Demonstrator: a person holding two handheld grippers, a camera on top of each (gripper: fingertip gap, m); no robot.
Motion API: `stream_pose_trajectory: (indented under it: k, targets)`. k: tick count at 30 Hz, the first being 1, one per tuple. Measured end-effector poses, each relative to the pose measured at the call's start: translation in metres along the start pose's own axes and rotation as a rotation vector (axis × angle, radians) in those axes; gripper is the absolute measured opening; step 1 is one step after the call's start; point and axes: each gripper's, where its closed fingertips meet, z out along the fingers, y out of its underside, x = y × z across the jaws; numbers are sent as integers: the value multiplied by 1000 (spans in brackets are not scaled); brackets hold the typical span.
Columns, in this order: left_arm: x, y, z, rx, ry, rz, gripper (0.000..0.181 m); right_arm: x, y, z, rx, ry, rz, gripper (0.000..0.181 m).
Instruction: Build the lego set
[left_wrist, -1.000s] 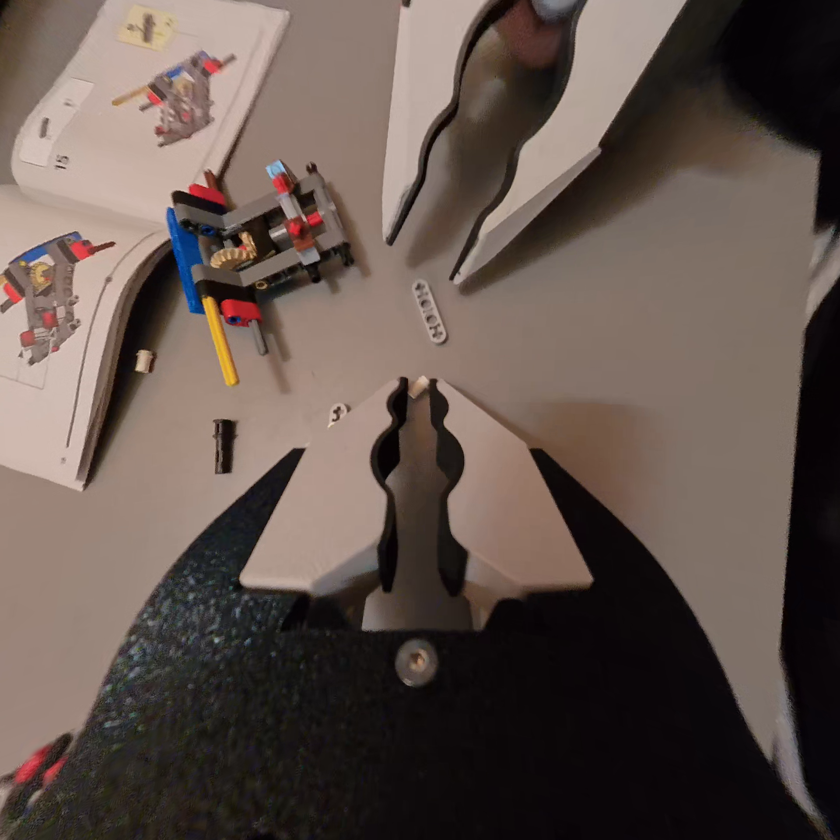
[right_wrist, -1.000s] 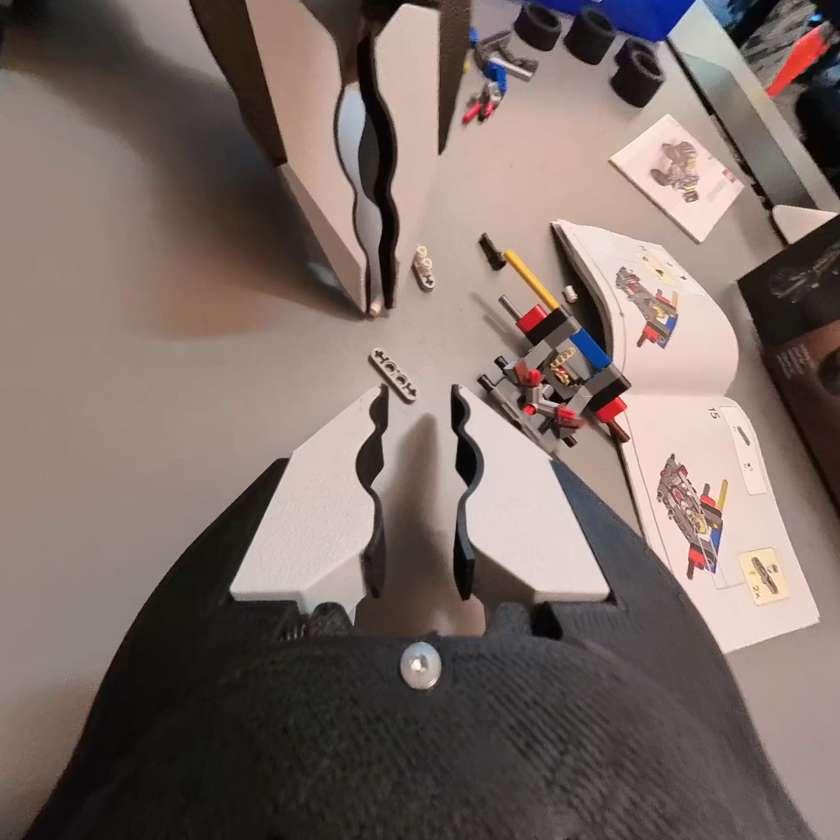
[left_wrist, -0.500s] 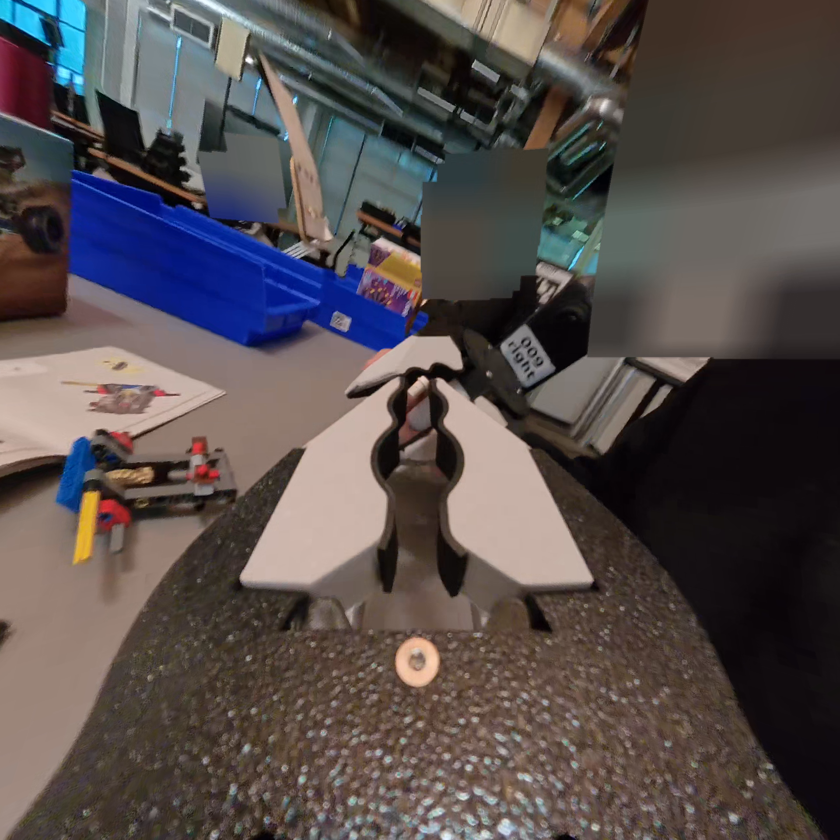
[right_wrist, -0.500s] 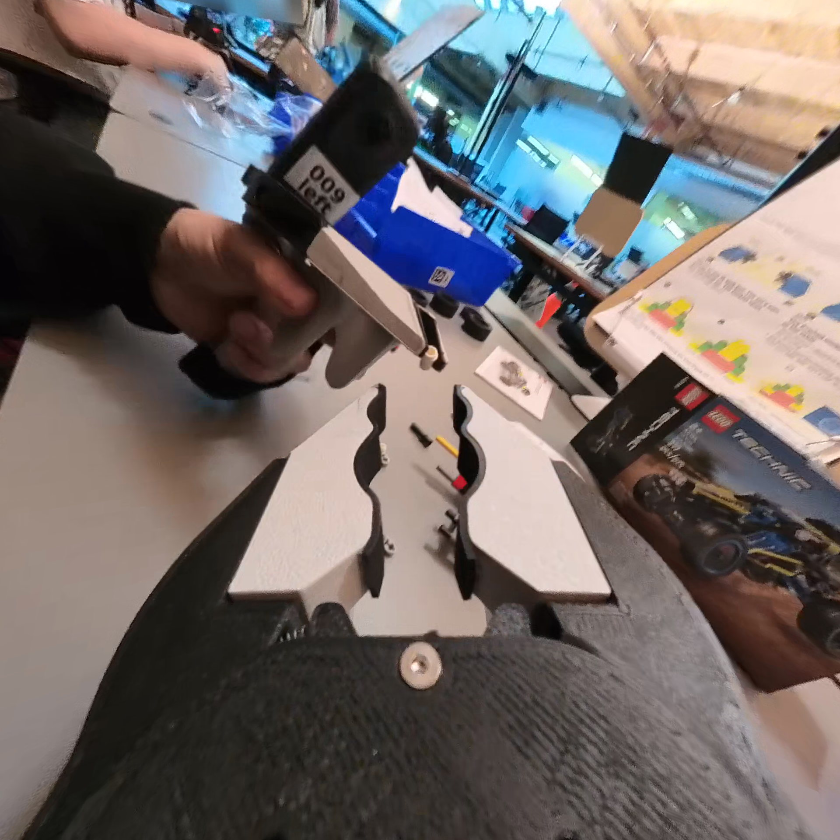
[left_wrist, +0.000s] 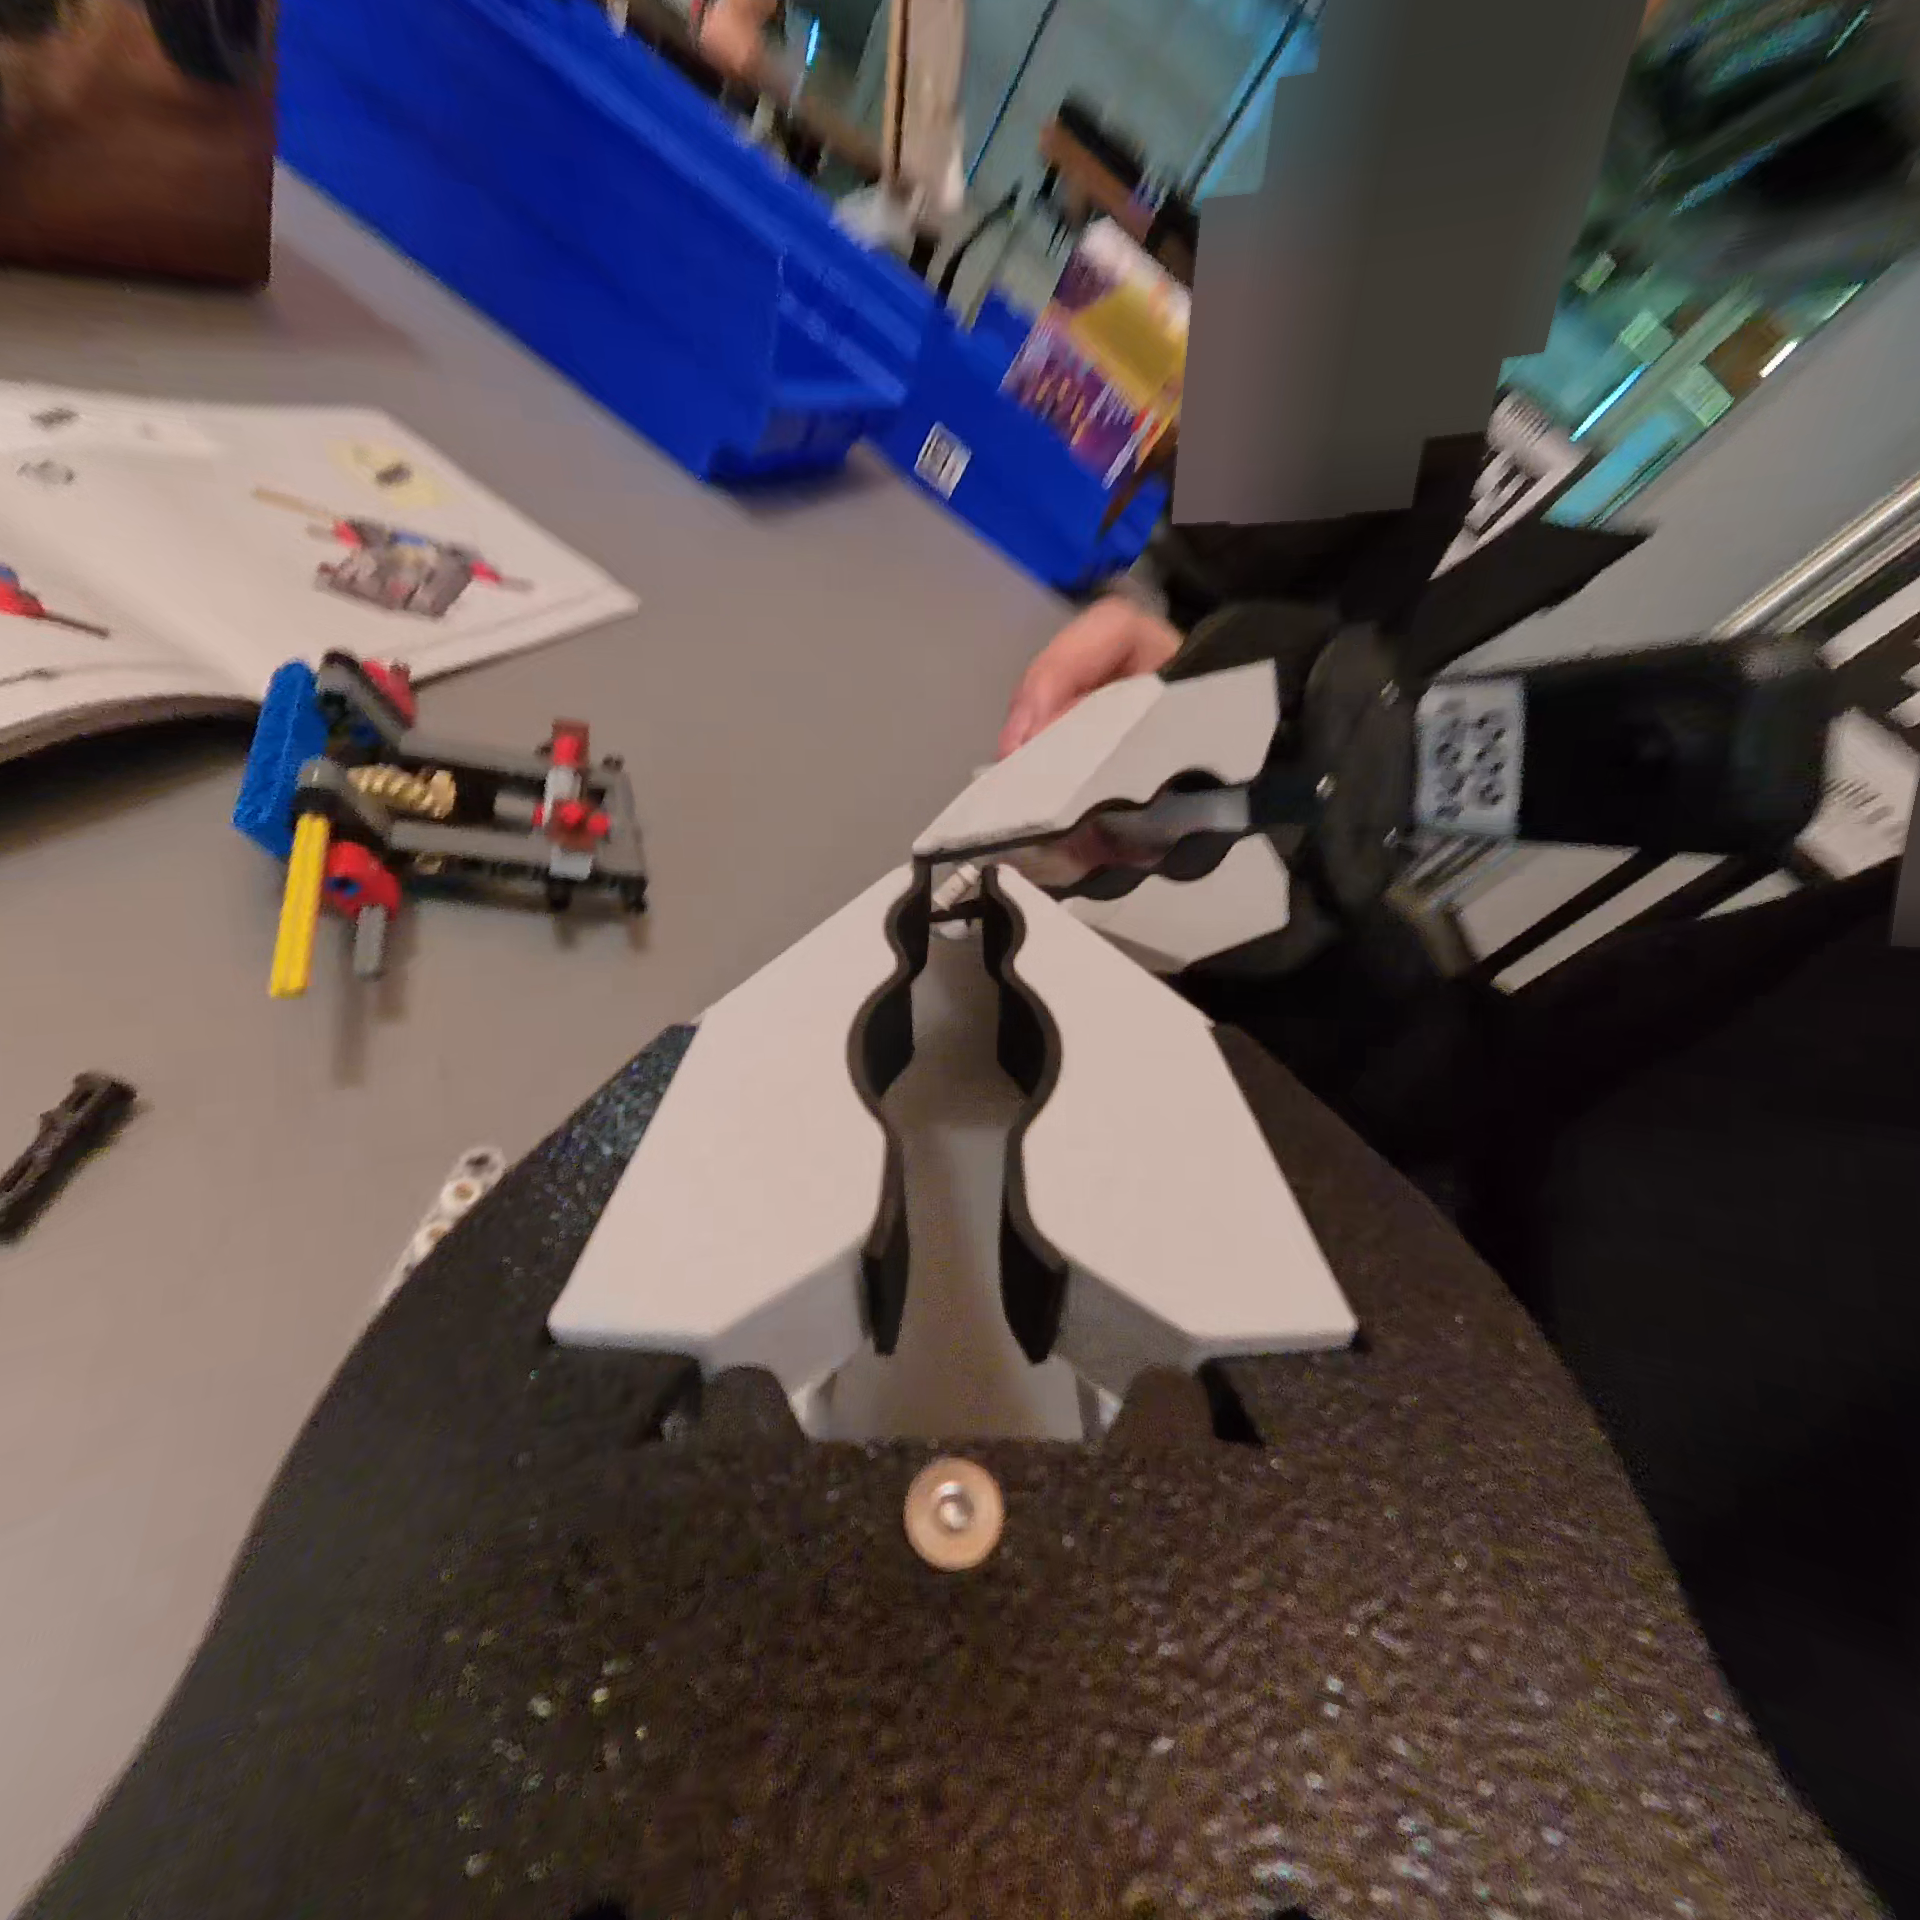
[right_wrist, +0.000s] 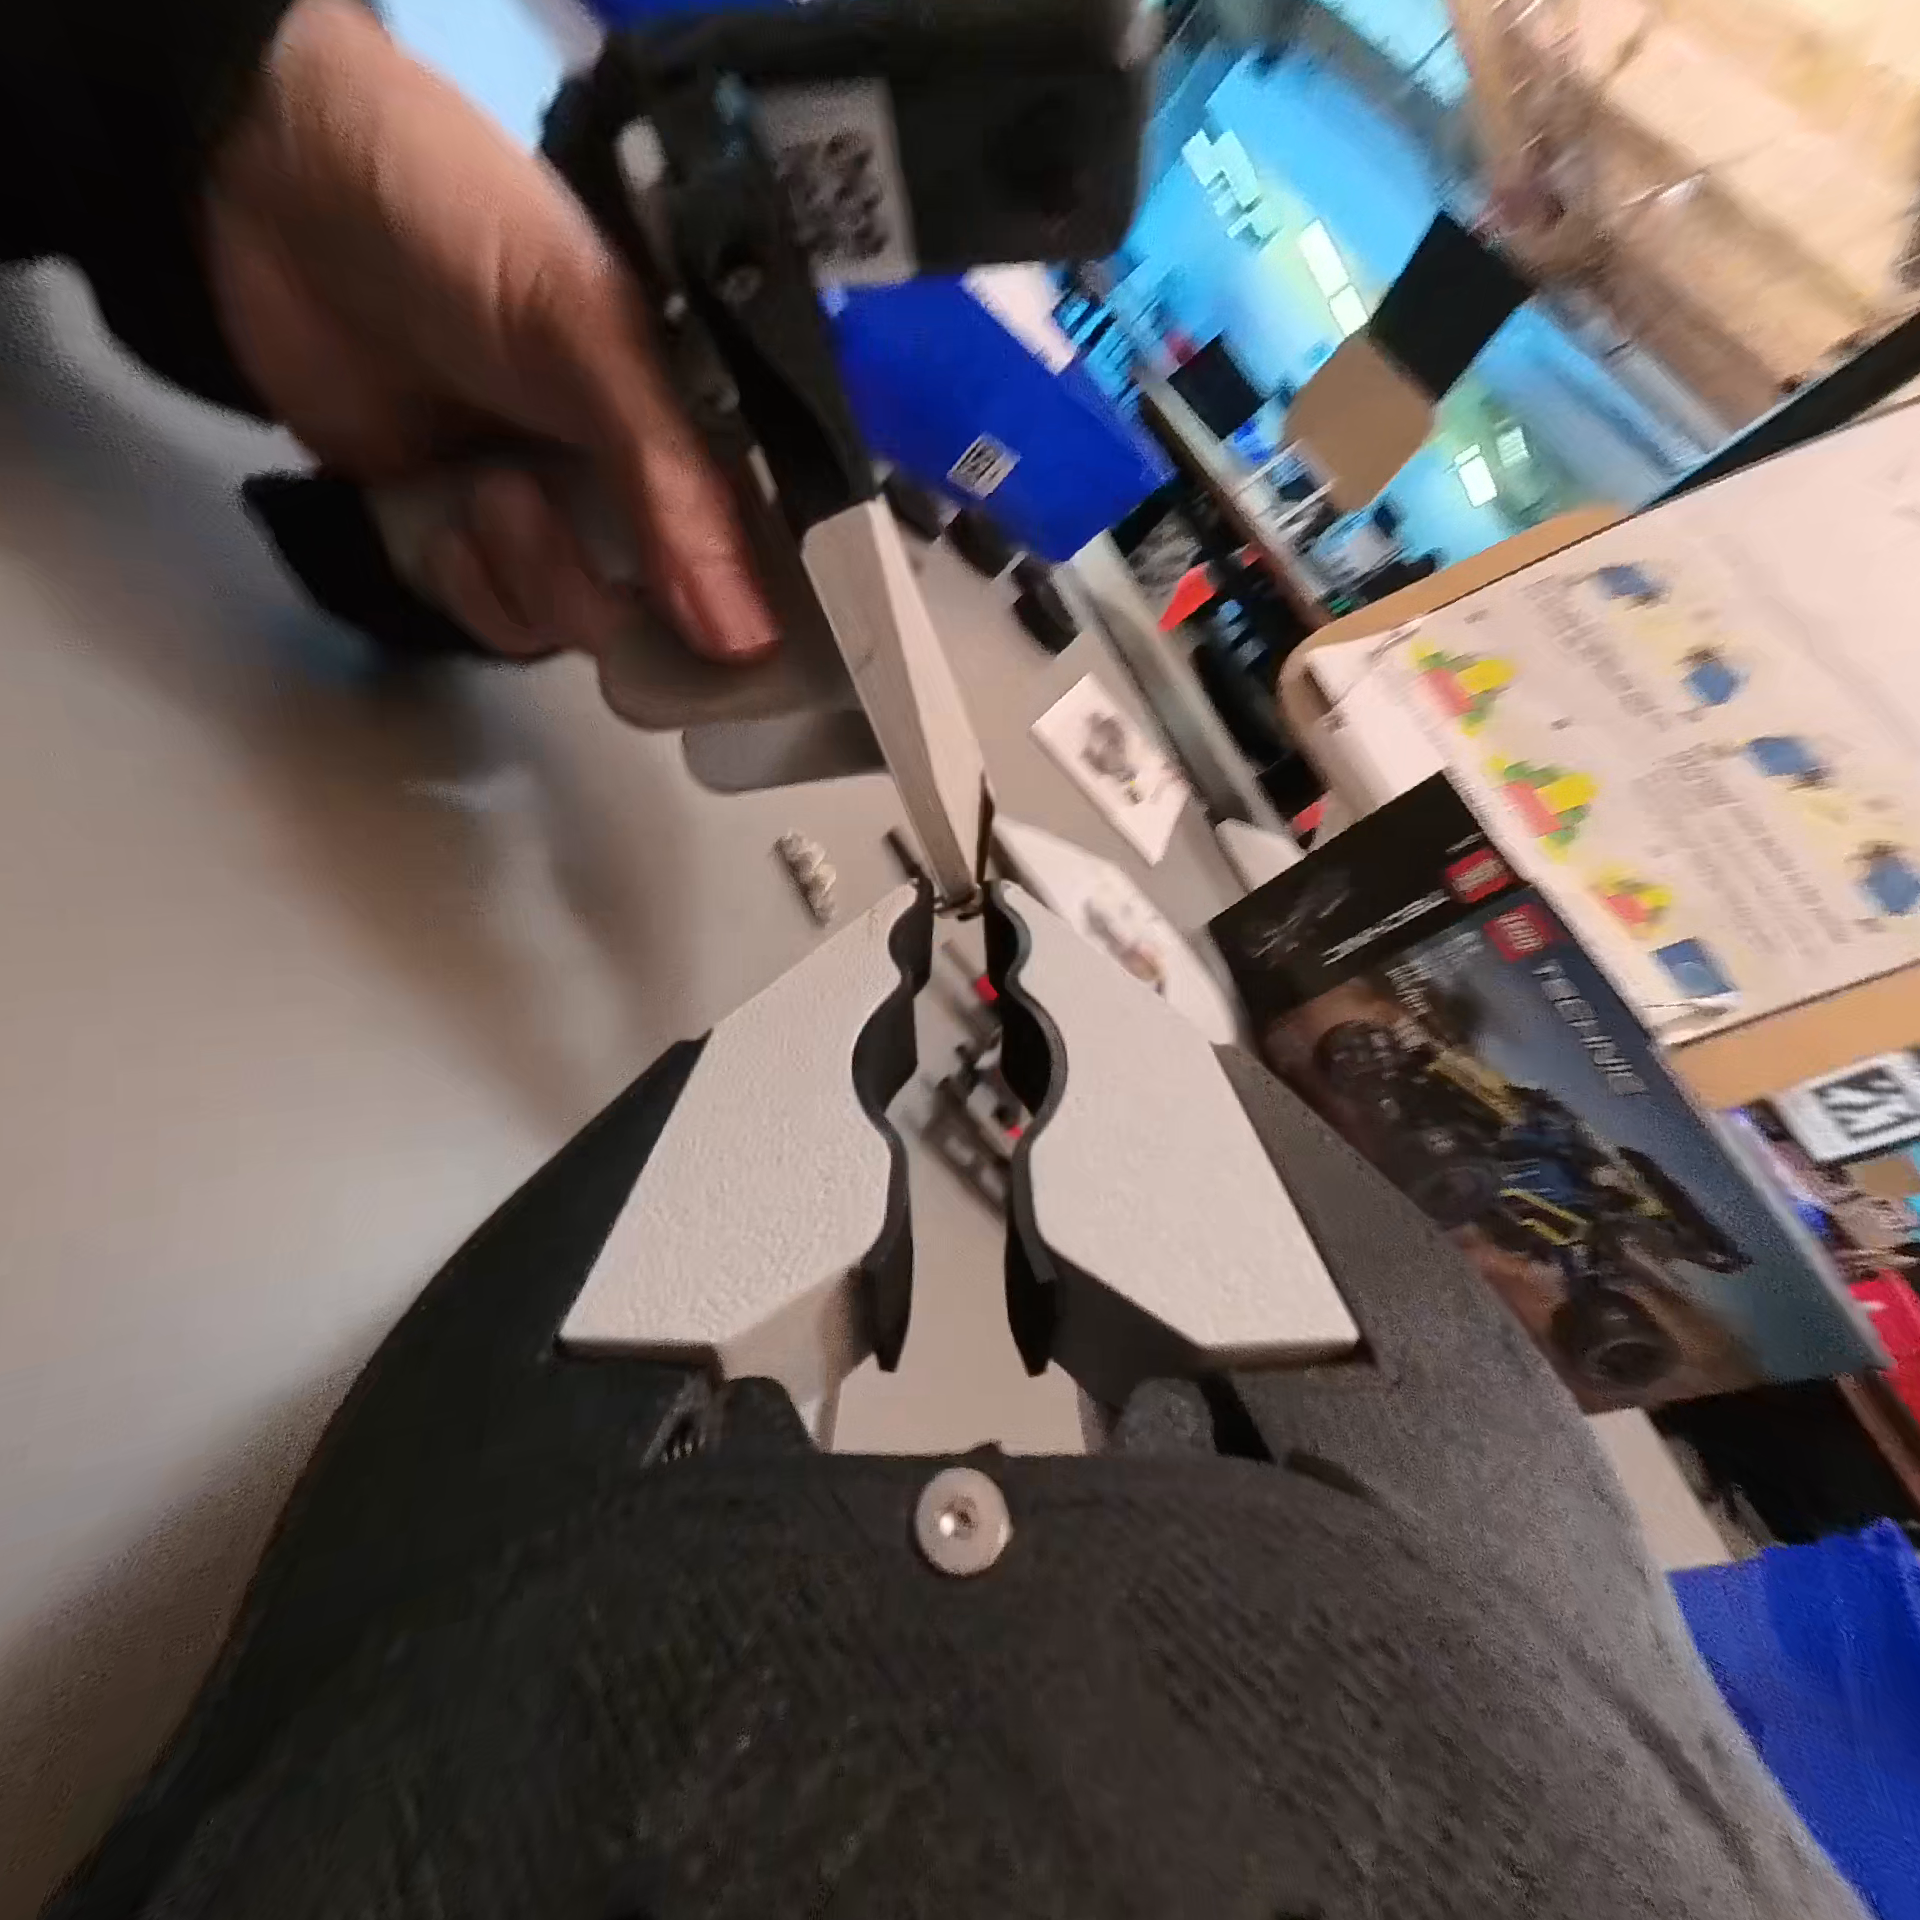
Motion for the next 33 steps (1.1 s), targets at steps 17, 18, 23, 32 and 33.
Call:
stream_pose_trajectory:
  k: [17,18,23,32,33]
  targets:
    - [-36,75,-2,-594,-287,488,15,-59,54,-6,-263,-477,260,5]
    - [-35,75,-1,-587,-283,479,15,-56,55,-6,-263,-466,262,8]
    - [-34,75,-1,-576,-278,491,13,-52,57,-8,-255,-453,245,11]
    - [-28,59,15,-690,-273,818,7,-44,69,-24,-284,-434,304,21]
    - [-30,60,17,-737,-280,825,7,-43,71,-25,-290,-427,311,22]
